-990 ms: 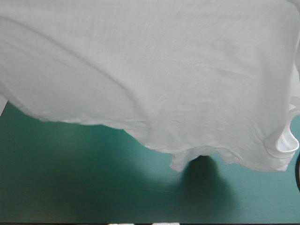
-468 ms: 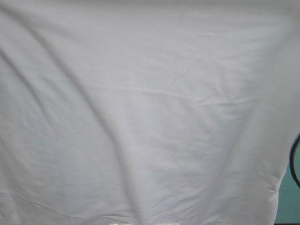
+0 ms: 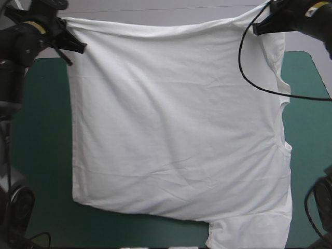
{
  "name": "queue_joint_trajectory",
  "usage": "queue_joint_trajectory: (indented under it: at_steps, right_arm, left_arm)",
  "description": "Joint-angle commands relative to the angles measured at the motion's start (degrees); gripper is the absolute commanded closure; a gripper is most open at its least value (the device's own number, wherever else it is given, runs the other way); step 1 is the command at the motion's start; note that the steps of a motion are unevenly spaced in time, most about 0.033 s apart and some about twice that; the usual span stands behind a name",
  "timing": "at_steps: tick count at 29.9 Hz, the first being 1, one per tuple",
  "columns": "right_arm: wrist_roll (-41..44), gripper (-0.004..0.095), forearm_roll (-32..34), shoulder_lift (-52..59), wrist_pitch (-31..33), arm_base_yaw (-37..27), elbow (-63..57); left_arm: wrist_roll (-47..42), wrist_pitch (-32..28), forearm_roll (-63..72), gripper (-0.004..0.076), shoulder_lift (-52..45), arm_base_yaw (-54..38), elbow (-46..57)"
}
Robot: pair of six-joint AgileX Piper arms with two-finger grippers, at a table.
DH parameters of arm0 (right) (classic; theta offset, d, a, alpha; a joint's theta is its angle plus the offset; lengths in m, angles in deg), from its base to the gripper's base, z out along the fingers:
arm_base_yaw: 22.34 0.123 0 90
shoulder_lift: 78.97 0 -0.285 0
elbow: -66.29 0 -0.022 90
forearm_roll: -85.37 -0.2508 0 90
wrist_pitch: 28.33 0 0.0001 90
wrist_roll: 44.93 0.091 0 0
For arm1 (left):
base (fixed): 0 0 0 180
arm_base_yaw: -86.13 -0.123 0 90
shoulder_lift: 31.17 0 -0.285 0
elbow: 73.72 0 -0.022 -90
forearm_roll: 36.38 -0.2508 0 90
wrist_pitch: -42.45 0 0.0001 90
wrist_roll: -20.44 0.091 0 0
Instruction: Fold the cloth
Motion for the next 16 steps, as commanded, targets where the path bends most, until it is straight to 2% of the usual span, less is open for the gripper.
queue_joint_trajectory:
  at_steps: [1,9,16]
  right_arm:
    - [-1.3,0.0908,-1.4,-5.4,-8.2,-0.5,1.2]
    - [-4.7,0.0908,-7.1,-21.3,-15.7,-1.2,3.8]
    - [-3.2,0.0892,-8.8,-33.5,-9.0,-1.9,11.8]
  left_arm:
    - [-0.9,-6.5,-0.9,0.0705,5.3,0.0,-1.0]
    - [-2.5,-10.5,0.6,0.0705,16.6,-4.7,-1.0]
    - [2.0,-11.0,10.1,0.0705,22.3,-8.0,-1.0]
